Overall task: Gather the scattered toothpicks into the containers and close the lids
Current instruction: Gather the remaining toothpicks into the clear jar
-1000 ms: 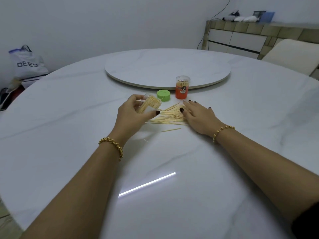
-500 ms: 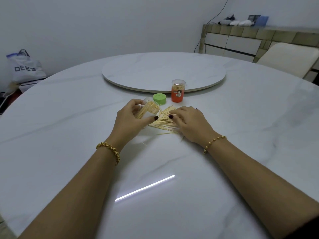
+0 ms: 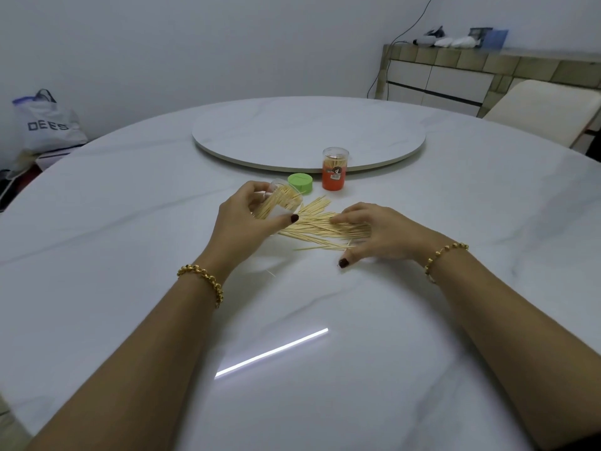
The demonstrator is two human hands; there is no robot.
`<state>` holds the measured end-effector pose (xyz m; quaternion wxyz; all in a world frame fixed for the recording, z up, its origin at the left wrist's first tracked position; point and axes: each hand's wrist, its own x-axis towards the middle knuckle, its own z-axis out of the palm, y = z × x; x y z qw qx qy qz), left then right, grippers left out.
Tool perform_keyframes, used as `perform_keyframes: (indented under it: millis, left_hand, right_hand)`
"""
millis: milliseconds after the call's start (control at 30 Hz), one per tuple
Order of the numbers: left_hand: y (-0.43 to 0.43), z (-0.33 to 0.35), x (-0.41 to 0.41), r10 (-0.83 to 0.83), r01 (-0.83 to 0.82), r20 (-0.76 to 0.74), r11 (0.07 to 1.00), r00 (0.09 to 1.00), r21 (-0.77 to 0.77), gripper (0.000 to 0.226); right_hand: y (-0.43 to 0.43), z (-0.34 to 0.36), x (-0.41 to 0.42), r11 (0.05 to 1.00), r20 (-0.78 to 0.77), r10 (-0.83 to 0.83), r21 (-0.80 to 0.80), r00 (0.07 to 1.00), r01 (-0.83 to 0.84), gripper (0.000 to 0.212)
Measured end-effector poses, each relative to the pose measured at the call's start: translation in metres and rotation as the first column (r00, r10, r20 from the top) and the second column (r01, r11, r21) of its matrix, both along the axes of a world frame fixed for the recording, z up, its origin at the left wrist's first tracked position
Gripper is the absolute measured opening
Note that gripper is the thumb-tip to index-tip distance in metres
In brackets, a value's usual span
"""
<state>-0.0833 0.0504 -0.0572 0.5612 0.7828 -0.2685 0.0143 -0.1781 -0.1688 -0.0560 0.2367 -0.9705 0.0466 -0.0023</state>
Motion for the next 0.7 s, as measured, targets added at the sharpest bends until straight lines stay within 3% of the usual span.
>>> perform_keyframes:
  millis: [67,167,267,467,700]
  left_hand:
    - [-0.001,0.0,0.0,-0.003,0.003,0.001,1.0,1.0,0.002,0.047]
    - [-0.002,-0.001,-0.001,-0.002,0.002,0.004,1.0,1.0,0.014,0.049]
    - [-0.003,-0.001,-0.002,-0.006,0.006,0.005,1.0,1.0,0.028,0.051]
    - [-0.004,-0.002,-0.004,-0.025,0.025,-0.004,0.998,1.0,0.051,0.049]
    - [-0.006,-0.004,-0.004,-0.043,0.043,-0.001,0.998,0.999,0.051,0.048]
  right_hand:
    - [0.001,-0.004,0.0,0.999,0.056,-0.041,-0.005,0.998,0.041,0.073]
    - [0.002,-0.012,0.005,0.99,0.223,-0.111,-0.057,0.968,0.127,0.048]
    - [0.006,-0.018,0.007,0.962,0.345,-0.096,-0.209,0.934,0.176,0.023]
    - [0.013,-0.022,0.009,0.916,0.496,-0.07,-0.311,0.865,0.253,0.021]
    - [0.012,-0.025,0.011,0.95,0.577,-0.144,-0.148,0.804,0.276,0.018]
